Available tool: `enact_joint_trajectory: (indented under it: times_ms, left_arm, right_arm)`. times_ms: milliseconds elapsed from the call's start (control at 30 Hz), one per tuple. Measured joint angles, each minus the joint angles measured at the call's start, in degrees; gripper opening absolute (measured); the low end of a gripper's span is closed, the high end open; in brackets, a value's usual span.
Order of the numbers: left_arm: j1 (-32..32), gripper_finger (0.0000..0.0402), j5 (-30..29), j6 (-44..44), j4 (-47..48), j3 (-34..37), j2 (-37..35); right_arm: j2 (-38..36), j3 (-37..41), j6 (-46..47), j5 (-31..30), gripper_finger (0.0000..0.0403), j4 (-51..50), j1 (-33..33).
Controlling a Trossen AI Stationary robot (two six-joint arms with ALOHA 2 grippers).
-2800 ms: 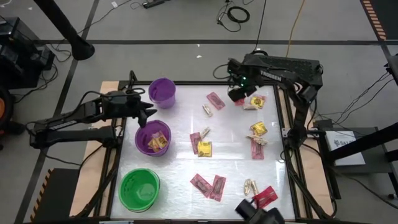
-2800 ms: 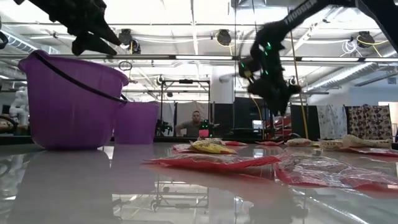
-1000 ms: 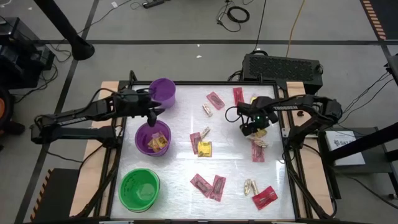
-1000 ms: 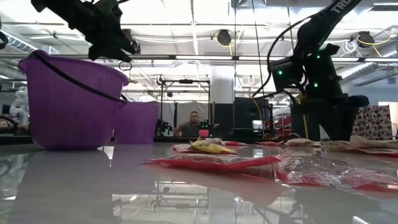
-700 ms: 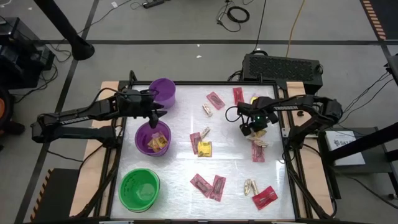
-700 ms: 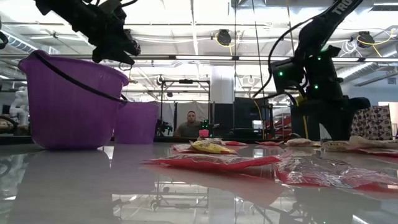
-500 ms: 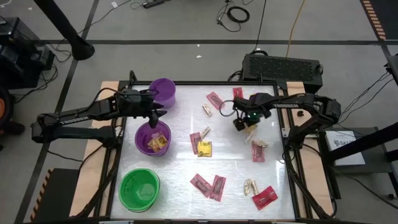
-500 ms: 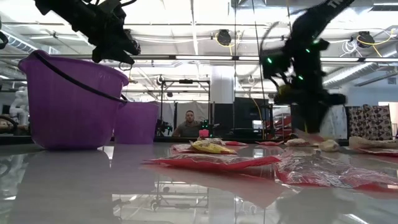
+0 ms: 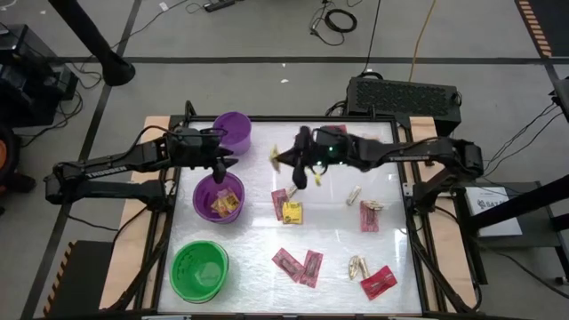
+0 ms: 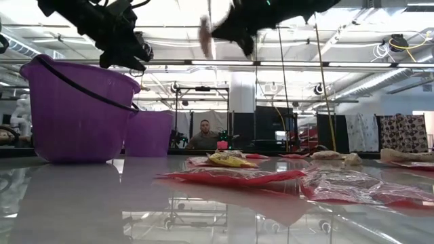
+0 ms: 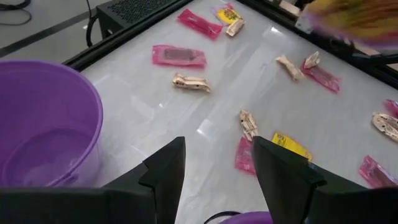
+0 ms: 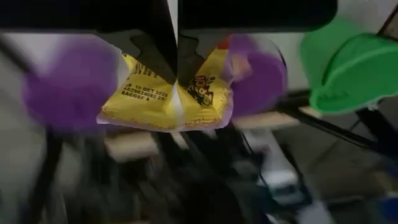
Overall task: Sort candy by brand, put in halloween buckets
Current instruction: Put the yellow candy into the bottom purple bucket
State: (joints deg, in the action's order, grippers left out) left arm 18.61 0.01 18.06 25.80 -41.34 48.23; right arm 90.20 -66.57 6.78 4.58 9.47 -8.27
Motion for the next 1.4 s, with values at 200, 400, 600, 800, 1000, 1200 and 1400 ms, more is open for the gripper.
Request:
enact_joint_trajectory:
  times_ms: [200,400,600,800,1000,1200,1400]
  left_arm:
    - [0.41,0.0191,-0.14,1.12,3.63,-0.02,-1.01]
    - [2.29,0.0191,-2.18,-0.92,9.76,-1.09,-3.69]
    - [4.6,0.0191,-3.24,-5.12,13.8,-3.4,-6.09]
    - [4.63,0.0191,2.4,-6.59,14.51,-3.63,-6.84]
    - [4.63,0.0191,2.86,-6.88,17.73,-3.63,-6.8]
    - [4.63,0.0191,3.16,-8.57,19.84,-3.63,-6.8]
    - [4.63,0.0191,4.33,-10.01,20.35,-3.63,-6.8]
  right_arm:
    - [8.27,0.21,-5.78,1.07,0.0,16.87,1.84]
    - [20.43,-8.05,-5.58,12.26,0.0,24.13,2.25]
    - [31.72,-21.46,-1.89,24.3,0.0,21.56,2.29]
    - [38.99,-30.55,5.67,31.83,0.0,18.08,1.75]
    - [41.39,-33.4,9.94,29.12,0.0012,13.15,1.73]
    - [40.86,-33.48,10.57,21.8,0.0048,9.69,1.73]
    - [40.21,-33.48,12.33,20.91,0.0083,5.87,1.53]
